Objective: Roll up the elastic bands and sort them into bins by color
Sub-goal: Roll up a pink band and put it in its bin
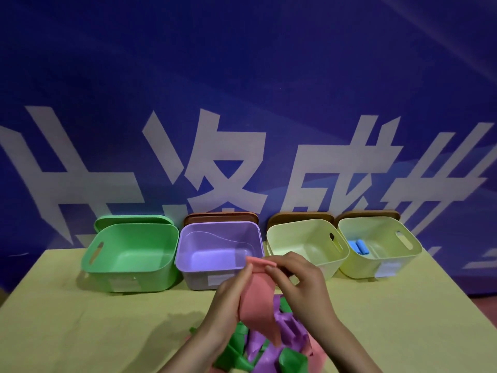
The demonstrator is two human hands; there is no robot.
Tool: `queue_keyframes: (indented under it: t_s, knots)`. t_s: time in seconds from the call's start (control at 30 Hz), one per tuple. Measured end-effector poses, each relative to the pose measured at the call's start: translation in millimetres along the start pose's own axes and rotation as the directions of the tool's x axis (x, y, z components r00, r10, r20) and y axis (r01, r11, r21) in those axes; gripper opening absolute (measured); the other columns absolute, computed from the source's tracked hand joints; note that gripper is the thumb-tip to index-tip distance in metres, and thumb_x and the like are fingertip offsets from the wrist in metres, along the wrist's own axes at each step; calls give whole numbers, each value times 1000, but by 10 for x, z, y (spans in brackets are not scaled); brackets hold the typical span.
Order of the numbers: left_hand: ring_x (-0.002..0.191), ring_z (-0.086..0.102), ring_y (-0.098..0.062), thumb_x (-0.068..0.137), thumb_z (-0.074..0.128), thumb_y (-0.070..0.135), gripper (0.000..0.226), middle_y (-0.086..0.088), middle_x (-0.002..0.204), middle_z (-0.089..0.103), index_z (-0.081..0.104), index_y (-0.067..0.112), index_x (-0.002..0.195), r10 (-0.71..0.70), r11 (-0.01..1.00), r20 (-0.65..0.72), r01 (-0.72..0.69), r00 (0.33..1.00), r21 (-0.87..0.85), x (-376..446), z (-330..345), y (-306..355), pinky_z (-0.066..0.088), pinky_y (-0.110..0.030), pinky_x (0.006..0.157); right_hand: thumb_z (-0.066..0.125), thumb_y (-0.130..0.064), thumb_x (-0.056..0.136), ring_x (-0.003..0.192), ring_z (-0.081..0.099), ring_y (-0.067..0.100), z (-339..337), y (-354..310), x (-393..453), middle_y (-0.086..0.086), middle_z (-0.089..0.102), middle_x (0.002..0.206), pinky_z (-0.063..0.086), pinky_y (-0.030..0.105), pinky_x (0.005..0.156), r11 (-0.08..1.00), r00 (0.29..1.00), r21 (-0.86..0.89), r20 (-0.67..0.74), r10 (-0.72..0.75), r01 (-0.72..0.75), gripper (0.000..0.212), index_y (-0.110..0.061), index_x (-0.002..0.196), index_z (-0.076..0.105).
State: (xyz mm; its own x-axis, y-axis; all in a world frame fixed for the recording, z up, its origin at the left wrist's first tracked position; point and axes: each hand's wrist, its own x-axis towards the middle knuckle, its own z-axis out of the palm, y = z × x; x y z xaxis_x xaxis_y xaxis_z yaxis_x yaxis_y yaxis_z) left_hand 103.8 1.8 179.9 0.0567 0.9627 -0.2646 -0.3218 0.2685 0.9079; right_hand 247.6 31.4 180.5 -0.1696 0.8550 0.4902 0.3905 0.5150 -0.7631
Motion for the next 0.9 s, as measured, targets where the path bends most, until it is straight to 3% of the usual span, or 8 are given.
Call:
queue_keyframes:
  t_s: [0.13,0.27,0.33,0.4,0.53,0.67,0.8,0.9]
  knots:
    - [93,68,-22,74,58,42,41,-16,101,72,77,9,89,-23,992,-48,17,999,-123,-3,30,-35,47,-39,90,57,-23,89,77,58,4,-66,100,-34,-6,60,85,45,15,69,974,981,-149,112,-157,172,26,-21,109,73]
    - [89,60,-28,75,60,40,45,-23,97,67,71,1,95,1,992,-86,-12,996,-128,18,15,-64,41,-37,80,50,-11,86,88,56,8,-104,110,-38,-3,58,97,43,14,76,930,934,-219,269,-234,296,35,-19,116,68]
    - [91,58,-29,79,57,33,40,-22,98,66,69,-1,97,4,989,-75,-15,997,-144,41,-6,-84,40,-38,81,46,-14,87,95,57,6,-111,90,-56,-6,58,102,45,17,81,973,950,-132,276,-147,189,38,-20,119,67]
    - [95,61,-32,85,54,23,31,-23,104,68,70,1,98,3,990,-59,-11,998,-143,61,-33,-99,41,-43,89,45,-24,91,97,60,8,-109,56,-97,-10,60,105,46,18,83,1000,970,-8,242,11,-10,37,-22,121,66]
    - [102,63,-38,94,51,11,24,-23,106,69,74,8,97,22,999,-13,-23,1000,-37,111,-83,-141,41,-51,100,56,-32,88,85,64,7,-71,2,-136,-9,70,96,48,18,77,934,944,171,167,285,-313,25,-31,110,69]
    - [101,65,-35,77,60,29,26,-18,101,72,75,18,94,63,995,-23,-61,998,83,153,-78,-135,41,-53,100,63,-12,90,65,58,6,-53,-33,-133,4,66,72,45,20,64,897,929,258,187,319,-360,11,-15,84,72]
    - [85,65,-17,94,56,17,21,-6,88,74,75,16,85,101,970,12,-102,995,221,167,-72,-115,47,-34,81,59,-23,83,60,48,7,-37,-17,-112,-3,55,60,38,21,58,894,933,269,140,331,-358,15,-14,74,67]
    - [81,63,-15,97,53,19,19,-5,85,73,71,15,90,139,930,67,-154,988,334,211,-60,-46,47,-30,76,63,-35,79,59,46,9,-18,31,-77,-4,52,58,37,24,58,881,927,287,129,353,-375,24,-11,77,68]
